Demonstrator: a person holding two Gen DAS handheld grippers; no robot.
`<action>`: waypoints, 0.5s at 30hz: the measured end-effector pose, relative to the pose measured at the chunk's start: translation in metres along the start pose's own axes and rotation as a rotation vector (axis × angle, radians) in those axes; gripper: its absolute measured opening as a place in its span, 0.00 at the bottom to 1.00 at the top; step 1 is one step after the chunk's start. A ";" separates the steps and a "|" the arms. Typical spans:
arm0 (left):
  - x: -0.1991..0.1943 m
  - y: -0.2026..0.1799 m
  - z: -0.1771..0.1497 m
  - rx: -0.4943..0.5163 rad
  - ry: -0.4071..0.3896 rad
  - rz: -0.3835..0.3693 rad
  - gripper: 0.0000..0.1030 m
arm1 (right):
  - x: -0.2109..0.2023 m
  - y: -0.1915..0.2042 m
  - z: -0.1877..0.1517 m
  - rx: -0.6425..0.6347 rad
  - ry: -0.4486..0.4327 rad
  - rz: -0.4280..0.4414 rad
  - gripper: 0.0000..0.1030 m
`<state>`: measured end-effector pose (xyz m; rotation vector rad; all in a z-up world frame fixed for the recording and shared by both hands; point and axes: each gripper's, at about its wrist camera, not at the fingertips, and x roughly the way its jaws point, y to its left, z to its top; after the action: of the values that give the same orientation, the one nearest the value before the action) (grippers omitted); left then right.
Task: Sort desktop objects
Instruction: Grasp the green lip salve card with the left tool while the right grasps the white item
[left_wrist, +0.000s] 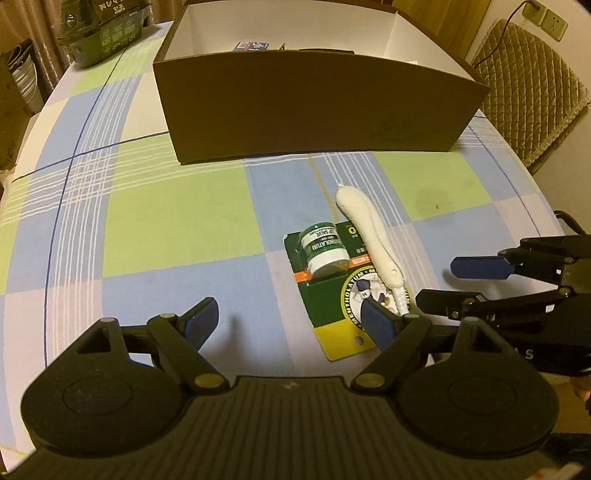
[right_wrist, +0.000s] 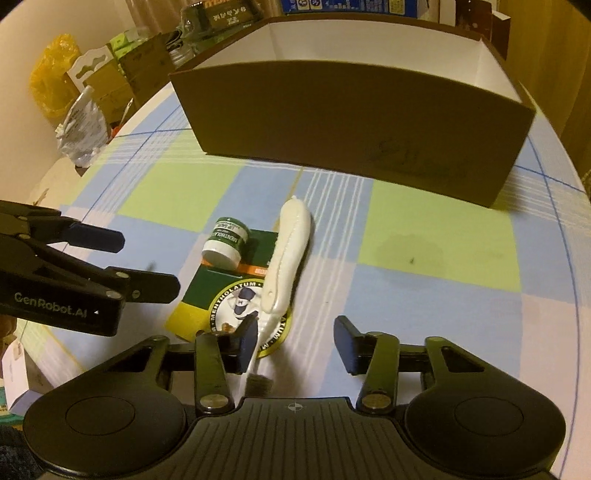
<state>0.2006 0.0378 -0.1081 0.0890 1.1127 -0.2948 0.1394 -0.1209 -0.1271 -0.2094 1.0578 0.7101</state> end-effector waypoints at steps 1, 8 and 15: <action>0.002 0.001 0.001 0.003 0.003 0.000 0.79 | 0.002 0.001 0.001 0.001 0.001 0.000 0.41; 0.011 0.006 0.010 0.018 0.016 -0.009 0.79 | 0.016 0.003 0.005 -0.013 -0.002 0.006 0.35; 0.017 0.005 0.018 0.045 0.021 -0.027 0.78 | 0.021 -0.002 0.006 0.001 -0.017 -0.010 0.16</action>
<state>0.2242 0.0351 -0.1154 0.1178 1.1284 -0.3438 0.1509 -0.1103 -0.1427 -0.2074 1.0401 0.7010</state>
